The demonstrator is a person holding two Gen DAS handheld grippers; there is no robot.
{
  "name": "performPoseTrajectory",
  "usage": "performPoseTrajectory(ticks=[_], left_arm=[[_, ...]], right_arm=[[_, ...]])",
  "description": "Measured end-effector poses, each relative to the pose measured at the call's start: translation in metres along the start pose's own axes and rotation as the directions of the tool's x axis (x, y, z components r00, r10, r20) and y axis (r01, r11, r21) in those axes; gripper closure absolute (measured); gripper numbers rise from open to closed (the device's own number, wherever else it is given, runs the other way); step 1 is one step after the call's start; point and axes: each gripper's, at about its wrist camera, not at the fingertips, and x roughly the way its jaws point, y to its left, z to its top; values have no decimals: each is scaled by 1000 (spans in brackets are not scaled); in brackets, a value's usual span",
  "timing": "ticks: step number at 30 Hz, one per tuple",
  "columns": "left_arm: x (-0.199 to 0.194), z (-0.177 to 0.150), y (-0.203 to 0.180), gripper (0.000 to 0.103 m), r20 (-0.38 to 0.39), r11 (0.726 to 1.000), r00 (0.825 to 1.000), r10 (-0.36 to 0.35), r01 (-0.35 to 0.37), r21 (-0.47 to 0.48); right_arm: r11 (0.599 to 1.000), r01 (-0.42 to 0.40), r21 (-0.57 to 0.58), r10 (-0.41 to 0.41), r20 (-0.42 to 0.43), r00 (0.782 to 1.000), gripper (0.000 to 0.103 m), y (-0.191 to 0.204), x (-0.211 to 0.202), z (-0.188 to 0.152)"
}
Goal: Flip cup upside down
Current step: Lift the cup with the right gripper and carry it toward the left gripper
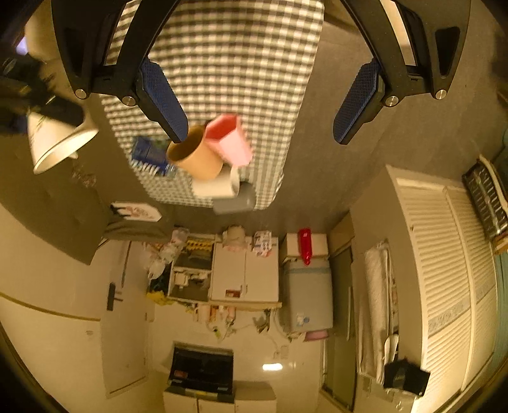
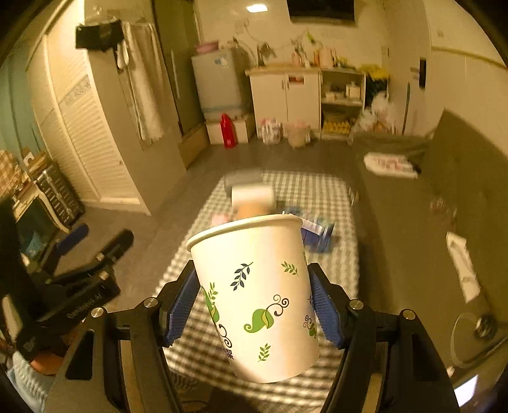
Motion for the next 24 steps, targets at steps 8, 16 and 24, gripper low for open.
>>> performPoseTrajectory(ticks=[8, 16, 24], left_arm=[[41, -61, 5, 8, -92, 999, 995, 37, -38, -12], [80, -87, 0, 8, -178, 998, 982, 58, -57, 9], [104, -99, -2, 8, -257, 997, 964, 67, -71, -6]], right_arm=[[994, 90, 68, -84, -81, 993, 36, 4, 87, -58], [985, 124, 123, -108, -130, 986, 36, -19, 142, -66], [986, 123, 108, -110, -124, 986, 35, -20, 165, -68]])
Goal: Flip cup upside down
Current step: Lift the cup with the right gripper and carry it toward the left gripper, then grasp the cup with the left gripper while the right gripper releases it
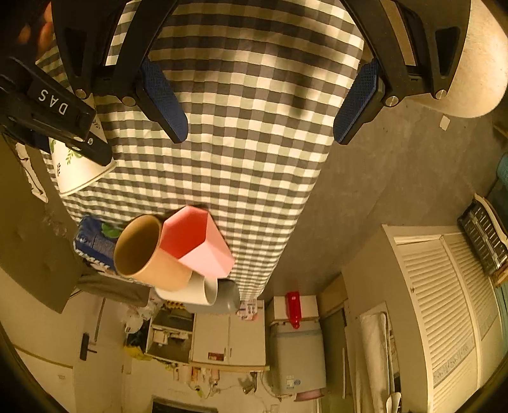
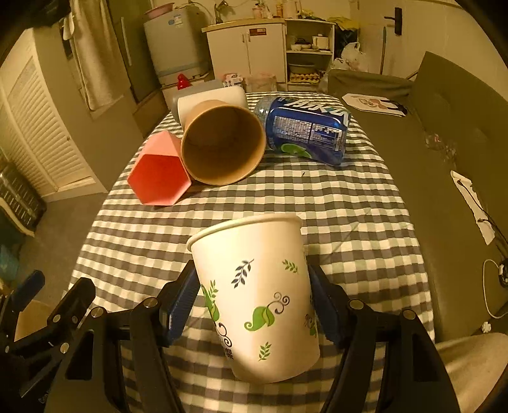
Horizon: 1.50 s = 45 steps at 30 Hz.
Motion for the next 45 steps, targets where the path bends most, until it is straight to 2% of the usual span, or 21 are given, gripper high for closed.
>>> performPoseTrajectory(ticks=[6, 9, 17, 22, 25, 28, 33, 38, 45], left_arm=[[8, -2, -3, 8, -28, 1000, 999, 23, -22, 9], [8, -1, -4, 8, -30, 1000, 999, 28, -27, 14], [-16, 9, -18, 8, 13, 1000, 1000, 6, -7, 12], [-34, 13, -37, 8, -3, 996, 997, -77, 77, -44], [-44, 14, -58, 8, -14, 990, 991, -135, 134, -47], [-46, 15, -86, 8, -29, 985, 985, -170, 170, -17], [-31, 9, -120, 8, -87, 983, 980, -181, 183, 18], [-11, -2, -131, 8, -149, 975, 966, -211, 219, 43], [8, -10, -141, 9, -214, 949, 931, -295, 312, 48]], right_arm=[[1000, -9, 1, 9, 4, 1000, 33, -3, 7, -1], [999, -27, 30, 27, 1, 1000, 16, -8, 7, -1], [998, -54, 29, 51, 114, 992, 11, -27, -44, 11], [997, 34, 65, -46, 193, 980, 8, -63, -80, 22], [988, 126, 83, -142, 226, 964, 8, -87, -92, 23], [981, 151, 124, -175, 225, 959, 8, -109, -93, 20], [976, 125, 177, -161, 204, 966, 8, -126, -90, 18], [976, 110, 187, -146, 193, 970, 8, -131, -85, 17], [979, 100, 179, -130, 165, 978, 8, -129, -73, 19]])
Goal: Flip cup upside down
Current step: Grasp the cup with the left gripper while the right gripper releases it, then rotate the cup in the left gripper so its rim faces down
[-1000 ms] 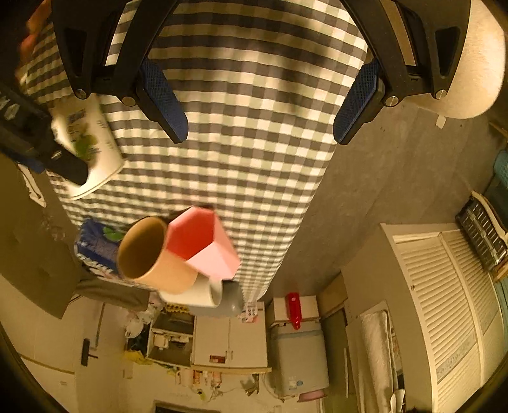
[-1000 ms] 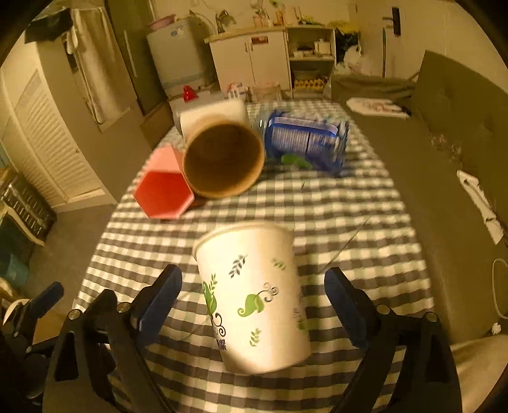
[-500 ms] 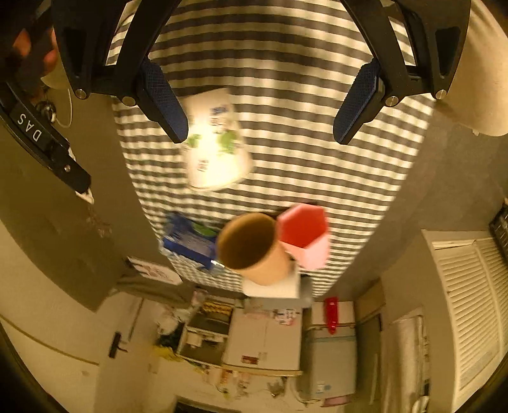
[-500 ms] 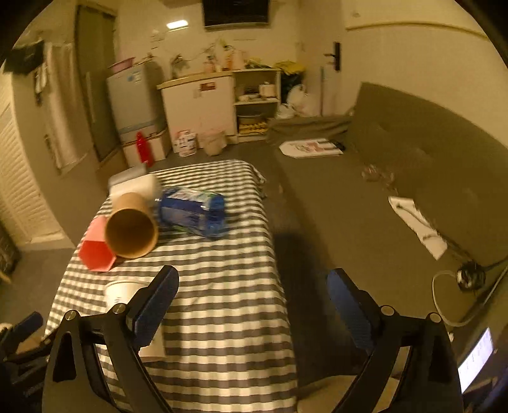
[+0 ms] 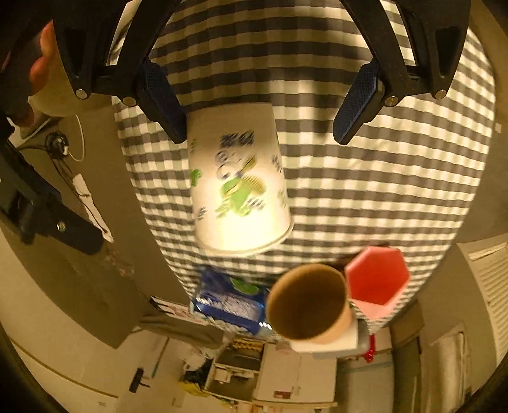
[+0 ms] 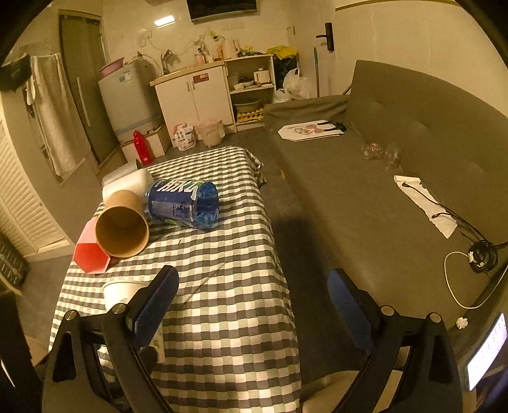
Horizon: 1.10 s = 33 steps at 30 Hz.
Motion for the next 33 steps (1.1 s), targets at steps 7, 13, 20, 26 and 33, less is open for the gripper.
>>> performPoseTrajectory(ticks=[7, 13, 20, 26, 33], left_arm=[[12, -1, -2, 48, -26, 996, 996, -84, 85, 15], [4, 0, 0, 48, 3, 991, 991, -134, 134, 29], [-27, 2, 3, 48, 33, 991, 996, -77, 73, 115], [-45, 12, 15, 48, 33, 995, 998, -45, 41, 92], [-35, 35, 14, 48, 15, 996, 1000, 5, -6, 84]], right_arm=[[1000, 6, -14, -6, -15, 1000, 8, 5, 6, -1], [1000, 15, 0, -15, -23, 1000, 8, 3, 8, -1], [1000, 16, -2, -16, -24, 1000, 8, 3, 8, -1], [1000, 13, -9, -13, -26, 1000, 8, 5, 8, -1], [1000, 12, -8, -12, -31, 999, 8, 5, 10, -1]])
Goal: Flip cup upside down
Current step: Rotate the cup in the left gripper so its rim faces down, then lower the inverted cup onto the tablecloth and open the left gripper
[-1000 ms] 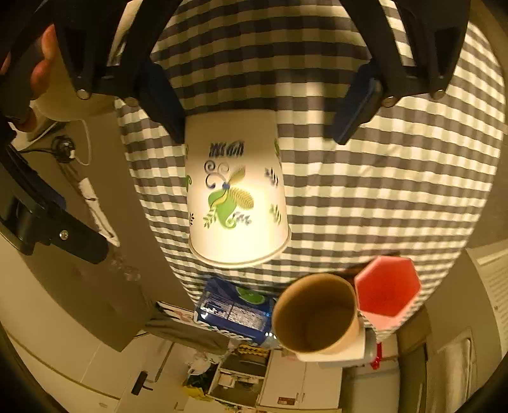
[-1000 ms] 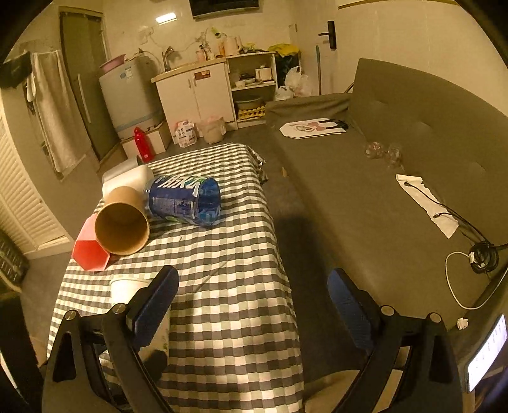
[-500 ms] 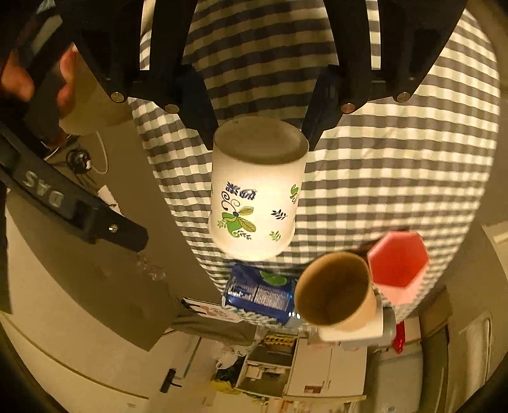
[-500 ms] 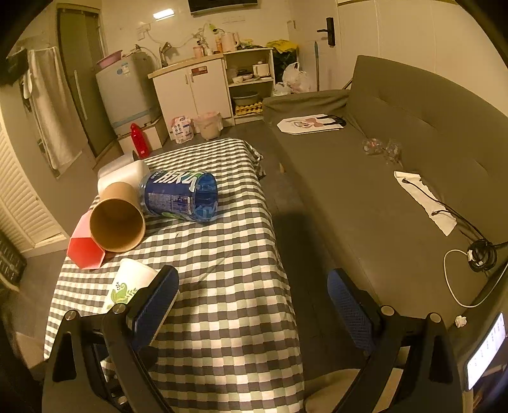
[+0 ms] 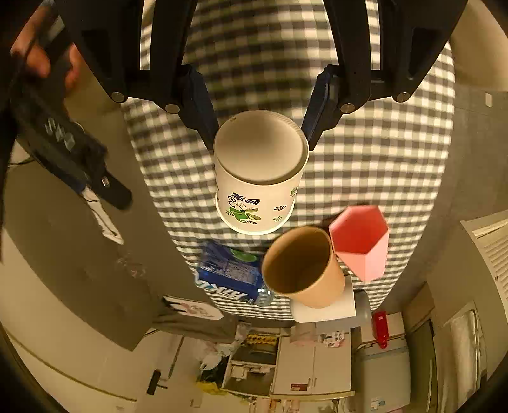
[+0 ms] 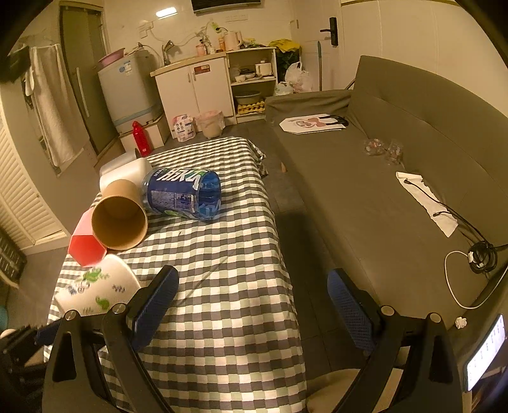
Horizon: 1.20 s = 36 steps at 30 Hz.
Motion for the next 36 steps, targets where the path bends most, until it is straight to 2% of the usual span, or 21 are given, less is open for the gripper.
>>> performPoseTrajectory(ticks=[4, 8, 12, 17, 20, 27, 33, 36], left_arm=[[12, 19, -3, 48, -51, 999, 998, 38, -37, 9], [5, 23, -2, 48, -79, 998, 996, 47, -44, 35], [-6, 17, 5, 48, -173, 994, 982, 72, -56, 92], [-7, 16, 13, 48, -216, 983, 968, 127, -93, 159], [2, 18, 14, 48, -212, 979, 966, 149, -114, 168], [21, 27, 15, 48, -196, 983, 970, 143, -116, 140], [15, 22, 18, 48, -153, 983, 978, 140, -118, 143], [5, 17, 20, 45, -112, 983, 986, 124, -107, 151]], right_arm=[[1000, 1, 0, -1, -4, 1000, 8, 0, 1, 0], [1000, 4, 4, -4, -7, 1000, 8, -2, 2, 0], [1000, 3, 6, -3, -20, 1000, 8, -3, 5, 0], [1000, -12, -10, 12, -25, 1000, 8, 2, 7, 1], [1000, -14, -12, 14, -35, 999, 8, 3, 10, 1], [1000, -9, 6, 10, -42, 999, 8, -2, 11, 1], [1000, 4, 8, -4, -48, 999, 8, -4, 13, 2], [1000, -3, -1, 3, -38, 999, 8, -2, 12, 2]])
